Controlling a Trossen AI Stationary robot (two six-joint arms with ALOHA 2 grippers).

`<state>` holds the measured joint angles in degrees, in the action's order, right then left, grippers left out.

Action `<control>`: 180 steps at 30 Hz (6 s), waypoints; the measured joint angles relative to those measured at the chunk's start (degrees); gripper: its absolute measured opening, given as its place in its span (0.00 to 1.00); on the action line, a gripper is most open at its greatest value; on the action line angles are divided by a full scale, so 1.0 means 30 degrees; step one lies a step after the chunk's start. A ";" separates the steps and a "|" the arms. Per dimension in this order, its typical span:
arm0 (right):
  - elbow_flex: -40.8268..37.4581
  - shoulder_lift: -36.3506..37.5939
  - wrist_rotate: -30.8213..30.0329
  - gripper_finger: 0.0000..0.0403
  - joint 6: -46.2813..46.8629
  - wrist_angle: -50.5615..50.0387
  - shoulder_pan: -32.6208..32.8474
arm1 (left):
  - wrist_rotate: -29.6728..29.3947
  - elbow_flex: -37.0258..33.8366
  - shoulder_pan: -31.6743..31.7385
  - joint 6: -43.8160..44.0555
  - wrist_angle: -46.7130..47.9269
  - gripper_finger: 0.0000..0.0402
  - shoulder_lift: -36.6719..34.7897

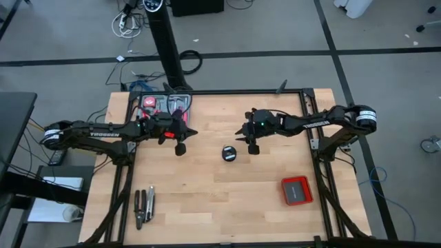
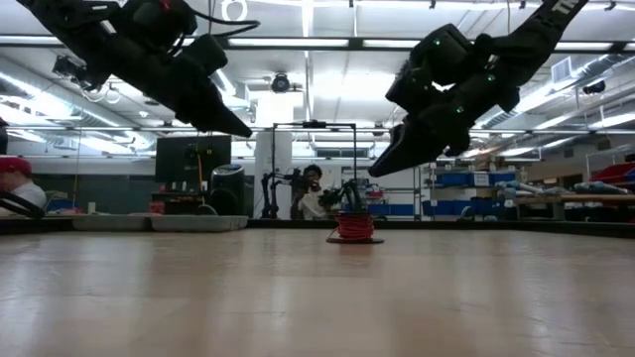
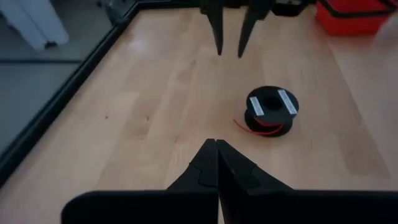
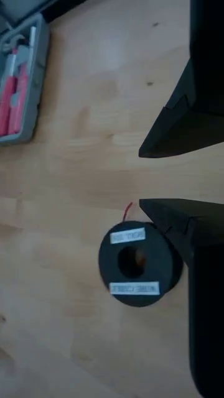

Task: Coil cords
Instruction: Uncoil the red wire from the spool

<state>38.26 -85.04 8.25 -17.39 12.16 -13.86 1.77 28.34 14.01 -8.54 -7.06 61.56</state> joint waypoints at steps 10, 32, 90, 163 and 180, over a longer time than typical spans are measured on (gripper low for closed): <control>0.0000 0.0002 -0.1192 0.28 0.6855 0.2386 0.1969 | 0.0809 -0.1553 -0.0809 -0.1032 -0.5953 0.00 -0.0007; 0.0000 0.0179 -0.1742 0.28 2.3353 0.2357 0.2356 | 0.5707 -0.2375 -0.0964 1.0407 -0.5573 0.00 0.0000; 0.0022 -0.0035 -0.6225 0.28 1.9416 0.1153 0.5454 | 0.4864 -0.4204 -0.3211 0.8917 -0.7905 0.00 0.0000; 0.0000 -0.0064 -0.2433 0.28 0.5297 -0.3121 0.0066 | 0.3848 0.1996 -0.2117 0.8442 -0.7770 0.00 1.0061; 0.2929 -0.1617 -0.2456 0.28 0.0948 -0.5224 -0.0146 | 0.5424 0.2084 -0.1073 0.8038 -0.7201 0.00 1.0061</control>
<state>47.05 -89.89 0.88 -14.54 -3.51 -14.29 18.04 34.59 10.79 15.58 -28.66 91.74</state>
